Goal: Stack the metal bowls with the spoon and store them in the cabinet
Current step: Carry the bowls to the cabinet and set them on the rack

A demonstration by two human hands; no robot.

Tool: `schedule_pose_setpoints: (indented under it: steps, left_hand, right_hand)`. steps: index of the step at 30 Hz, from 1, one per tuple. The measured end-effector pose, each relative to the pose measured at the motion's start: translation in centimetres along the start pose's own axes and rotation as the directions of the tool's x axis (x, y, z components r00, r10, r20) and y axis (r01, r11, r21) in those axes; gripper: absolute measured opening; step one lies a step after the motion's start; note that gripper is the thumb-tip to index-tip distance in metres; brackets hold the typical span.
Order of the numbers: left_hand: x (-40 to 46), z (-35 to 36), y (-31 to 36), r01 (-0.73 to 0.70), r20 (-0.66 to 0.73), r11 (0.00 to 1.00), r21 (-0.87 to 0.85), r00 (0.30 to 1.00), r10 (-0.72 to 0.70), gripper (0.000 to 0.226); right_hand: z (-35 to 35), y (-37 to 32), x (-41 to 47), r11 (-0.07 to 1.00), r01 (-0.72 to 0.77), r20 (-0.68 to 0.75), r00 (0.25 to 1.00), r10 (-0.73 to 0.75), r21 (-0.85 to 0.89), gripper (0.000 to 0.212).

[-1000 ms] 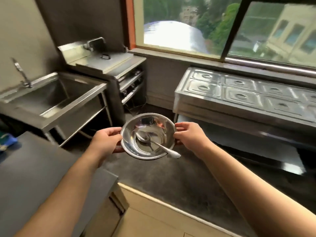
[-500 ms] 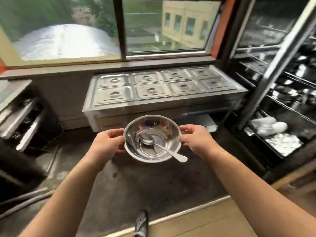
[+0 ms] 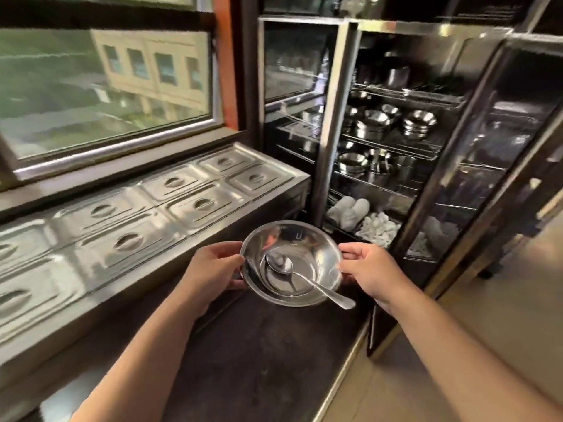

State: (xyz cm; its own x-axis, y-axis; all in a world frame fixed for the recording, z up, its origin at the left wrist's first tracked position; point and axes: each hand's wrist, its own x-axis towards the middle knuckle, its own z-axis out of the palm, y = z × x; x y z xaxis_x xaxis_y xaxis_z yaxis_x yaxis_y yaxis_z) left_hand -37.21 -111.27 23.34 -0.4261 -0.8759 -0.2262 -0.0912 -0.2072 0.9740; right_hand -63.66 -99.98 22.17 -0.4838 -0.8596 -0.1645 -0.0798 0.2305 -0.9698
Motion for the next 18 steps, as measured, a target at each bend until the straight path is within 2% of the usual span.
schedule_pose_setpoints:
  steps: [4, 8, 10, 12, 16, 18]
  left_hand:
    - [6.8, 2.7, 2.1, -0.062, 0.076, 0.987, 0.146, 0.996, 0.052, 0.033]
    - [12.8, 6.5, 3.7, -0.091, 0.192, 0.972, 0.215, 0.98, 0.05, 0.029]
    - [15.3, 8.4, 4.5, -0.111, 0.243, 0.97, 0.215, 0.968, 0.057, 0.034]
    - [18.5, 10.6, 5.2, -0.136, 0.265, 0.965, 0.224, 0.961, 0.073, 0.038]
    - [25.6, 14.6, 6.3, -0.134, 0.267, 0.956, 0.263, 0.962, 0.061, 0.023]
    - [29.9, 16.9, 7.2, -0.133, 0.276, 0.948, 0.29, 0.96, 0.05, 0.021]
  right_hand:
    - [-2.4, -0.3, 2.9, 1.0, -0.003, -0.107, 0.994, 0.004, 0.01, 0.055]
    - [-5.5, 0.2, 6.8, 0.999, -0.007, -0.216, 0.976, 0.014, 0.034, 0.034]
    - [-7.0, 0.6, 9.1, 0.997, -0.02, -0.262, 0.964, 0.038, 0.071, 0.04]
    - [-8.7, 0.8, 11.9, 0.997, -0.008, -0.291, 0.956, 0.032, 0.081, 0.034]
    - [-12.1, 0.9, 18.5, 0.997, 0.016, -0.325, 0.946, 0.011, 0.08, 0.031]
    - [-14.0, 0.6, 22.5, 0.996, 0.015, -0.331, 0.943, 0.013, 0.083, 0.043]
